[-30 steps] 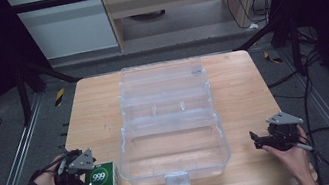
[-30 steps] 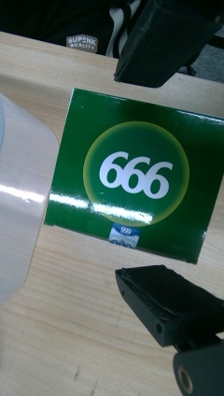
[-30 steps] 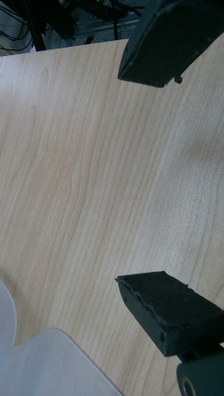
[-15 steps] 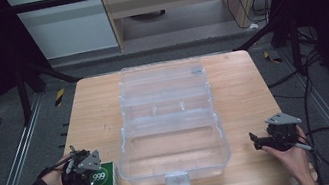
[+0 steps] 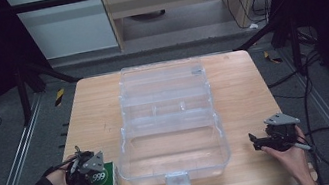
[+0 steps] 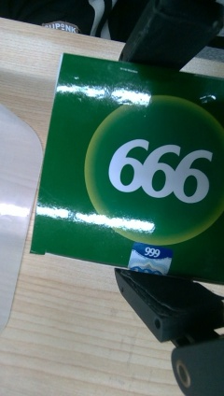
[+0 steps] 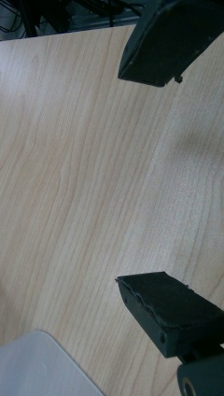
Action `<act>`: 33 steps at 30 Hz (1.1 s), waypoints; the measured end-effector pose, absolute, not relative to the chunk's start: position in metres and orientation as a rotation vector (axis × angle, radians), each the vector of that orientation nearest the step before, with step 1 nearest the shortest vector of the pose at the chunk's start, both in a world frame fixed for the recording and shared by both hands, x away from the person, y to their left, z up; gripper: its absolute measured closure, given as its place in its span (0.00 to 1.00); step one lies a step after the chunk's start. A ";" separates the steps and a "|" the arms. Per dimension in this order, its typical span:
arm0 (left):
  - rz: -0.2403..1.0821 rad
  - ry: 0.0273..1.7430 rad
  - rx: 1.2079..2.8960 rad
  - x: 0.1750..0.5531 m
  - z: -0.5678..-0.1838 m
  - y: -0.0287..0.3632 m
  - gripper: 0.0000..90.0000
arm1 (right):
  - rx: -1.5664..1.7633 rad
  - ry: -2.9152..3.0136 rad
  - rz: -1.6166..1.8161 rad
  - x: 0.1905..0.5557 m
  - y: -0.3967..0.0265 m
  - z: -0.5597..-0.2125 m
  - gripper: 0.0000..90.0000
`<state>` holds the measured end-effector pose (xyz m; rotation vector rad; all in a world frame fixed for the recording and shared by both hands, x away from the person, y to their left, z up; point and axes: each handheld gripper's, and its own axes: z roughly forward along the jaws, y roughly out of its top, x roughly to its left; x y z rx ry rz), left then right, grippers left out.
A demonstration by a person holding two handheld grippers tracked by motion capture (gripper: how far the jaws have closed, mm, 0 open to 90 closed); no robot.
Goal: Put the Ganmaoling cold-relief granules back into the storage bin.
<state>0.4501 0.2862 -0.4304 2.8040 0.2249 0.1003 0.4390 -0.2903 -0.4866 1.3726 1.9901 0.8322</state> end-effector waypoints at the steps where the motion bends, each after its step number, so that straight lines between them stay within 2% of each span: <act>1: 0.096 0.223 2.808 0.451 -0.431 0.286 0.08 | 1.372 1.991 0.832 0.439 -0.290 -0.487 0.04; 21: 0.083 0.259 2.804 0.451 -0.432 0.288 0.16 | 1.379 1.993 0.828 0.440 -0.292 -0.488 0.04; 33: 0.102 0.340 2.738 0.446 -0.400 0.298 0.17 | 1.379 1.992 0.834 0.439 -0.293 -0.487 0.04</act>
